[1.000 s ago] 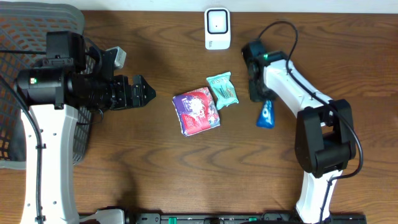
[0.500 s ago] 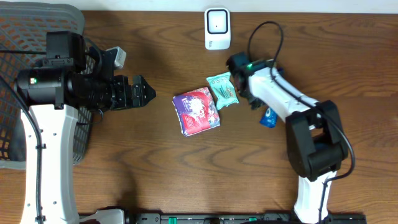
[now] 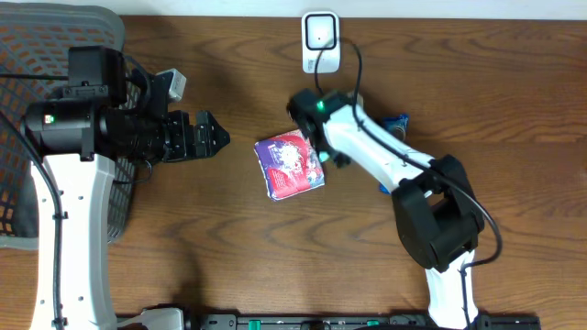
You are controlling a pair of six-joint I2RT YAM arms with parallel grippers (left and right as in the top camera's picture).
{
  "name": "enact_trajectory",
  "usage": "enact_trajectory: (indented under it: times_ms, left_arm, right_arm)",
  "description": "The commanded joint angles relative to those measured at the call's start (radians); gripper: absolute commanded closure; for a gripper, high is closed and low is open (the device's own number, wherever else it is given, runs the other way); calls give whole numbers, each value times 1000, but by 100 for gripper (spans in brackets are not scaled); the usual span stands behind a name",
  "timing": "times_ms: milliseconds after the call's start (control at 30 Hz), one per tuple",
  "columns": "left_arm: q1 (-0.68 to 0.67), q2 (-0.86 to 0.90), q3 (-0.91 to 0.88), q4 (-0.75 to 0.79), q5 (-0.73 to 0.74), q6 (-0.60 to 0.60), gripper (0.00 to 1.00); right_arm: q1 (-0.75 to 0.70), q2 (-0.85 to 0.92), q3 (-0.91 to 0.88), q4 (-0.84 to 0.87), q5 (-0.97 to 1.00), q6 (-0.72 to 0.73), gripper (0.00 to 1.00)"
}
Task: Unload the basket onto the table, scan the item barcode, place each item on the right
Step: 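Lift the Oreo pack toward the scanner and hold it up, then lower the Oreo pack to the table right of the items and release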
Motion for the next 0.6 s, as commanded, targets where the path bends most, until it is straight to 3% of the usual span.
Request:
enact_trajectory:
  times_ms: [0,200,433,567]
  left_arm:
    - [-2,4,-6,-3,-9,10,2]
    - [-2,4,-6,-3,-9,10,2]
    - [-2,4,-6,-3,-9,10,2]
    - [-2,4,-6,-3,-9,10,2]
  right_arm:
    - [-39,-6,85,-15,-33,-102,28]
    - [-113,-6,6,48,-220,-146,34]
    - [-140,-6,-187,214,-203,-164,28]
    - [-156,-6,-269,287,-204,-164,36]
